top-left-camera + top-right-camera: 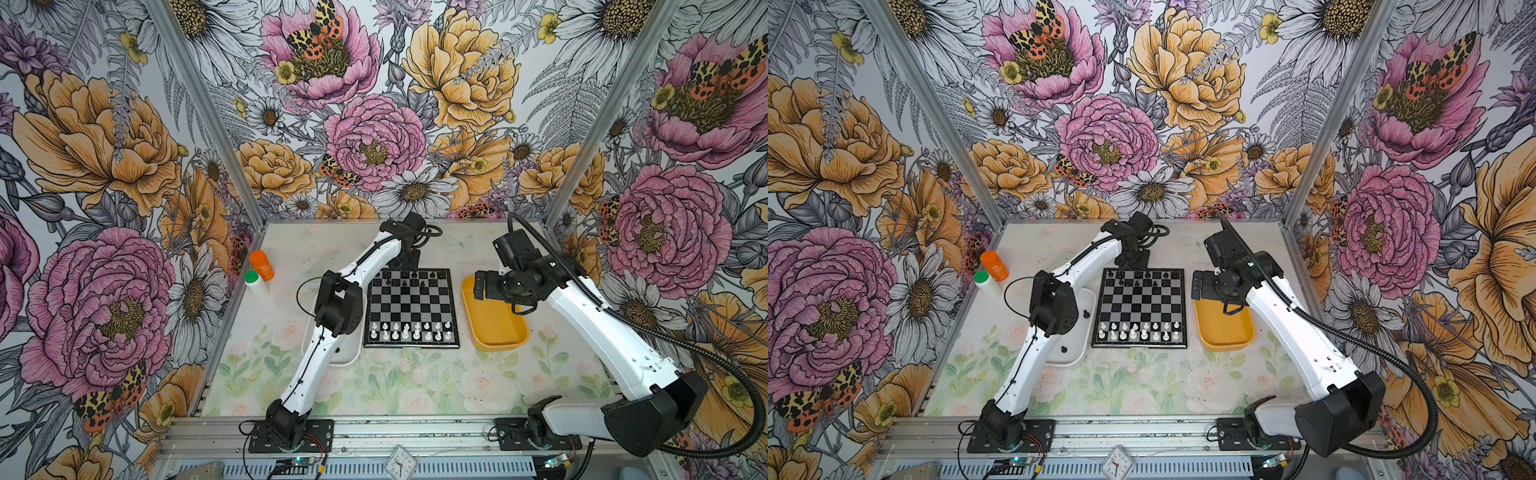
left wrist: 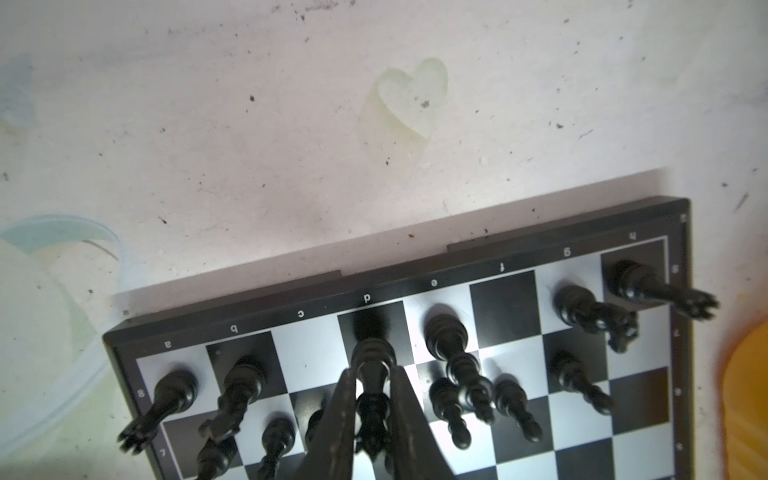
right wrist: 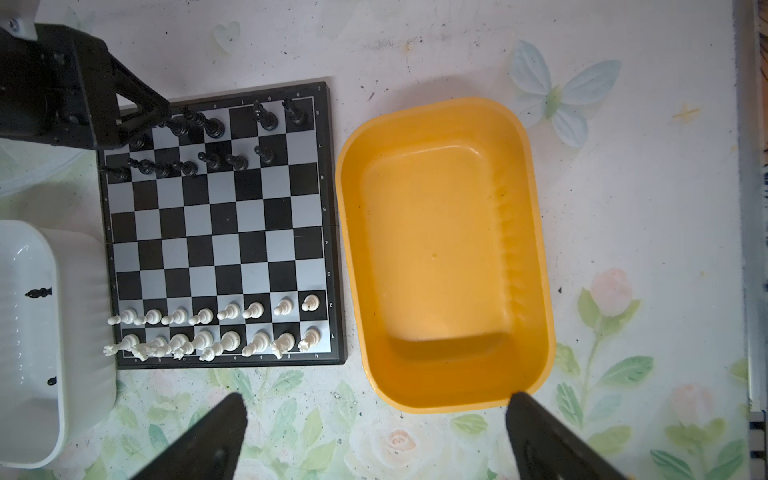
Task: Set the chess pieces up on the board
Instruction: 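Lower the tall black piece toward an empty farthest-row square with the left gripper, then open the left gripper and swing it back over the white tray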
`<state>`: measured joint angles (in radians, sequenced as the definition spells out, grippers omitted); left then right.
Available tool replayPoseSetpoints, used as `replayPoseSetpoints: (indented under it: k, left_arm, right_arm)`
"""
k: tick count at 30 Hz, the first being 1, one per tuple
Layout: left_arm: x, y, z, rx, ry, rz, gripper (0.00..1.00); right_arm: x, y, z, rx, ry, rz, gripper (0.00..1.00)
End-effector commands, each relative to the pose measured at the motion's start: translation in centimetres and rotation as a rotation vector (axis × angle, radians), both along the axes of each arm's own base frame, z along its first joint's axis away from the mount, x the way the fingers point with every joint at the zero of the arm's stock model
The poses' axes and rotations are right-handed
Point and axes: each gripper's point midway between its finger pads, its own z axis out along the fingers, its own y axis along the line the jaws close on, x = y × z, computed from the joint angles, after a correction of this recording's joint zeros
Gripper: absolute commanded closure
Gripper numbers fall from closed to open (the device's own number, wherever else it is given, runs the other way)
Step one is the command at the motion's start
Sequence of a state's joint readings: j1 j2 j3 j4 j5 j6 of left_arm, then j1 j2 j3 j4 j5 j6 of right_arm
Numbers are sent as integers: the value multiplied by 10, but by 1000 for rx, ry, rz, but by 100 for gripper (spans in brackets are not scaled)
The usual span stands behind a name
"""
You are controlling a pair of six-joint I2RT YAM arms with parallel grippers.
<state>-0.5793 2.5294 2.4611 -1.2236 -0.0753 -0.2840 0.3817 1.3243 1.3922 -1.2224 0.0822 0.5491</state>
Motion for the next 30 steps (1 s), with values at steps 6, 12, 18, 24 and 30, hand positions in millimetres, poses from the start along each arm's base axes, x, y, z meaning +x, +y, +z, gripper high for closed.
replayPoseSetpoints:
  k: [6,12,18,24,30]
  left_arm:
    - [2,-1,3,-20,0,-20,68]
    - [11,4,39,-31,-81,-3,61]
    - [26,30,100,-64,-198,63,55]
    - [17,83,155,-49,-277,167,51]
    - [-39,147,157,51,-240,286,51]
  right_arm:
    - [6,-2,11,-3,-29,-2,0]
    - [9,-1,14,-3,-33,2,0]
    - [14,1,18,-3,-45,13,0]
    - [24,7,22,0,-51,39,0]
    - [33,36,20,2,-51,128,0]
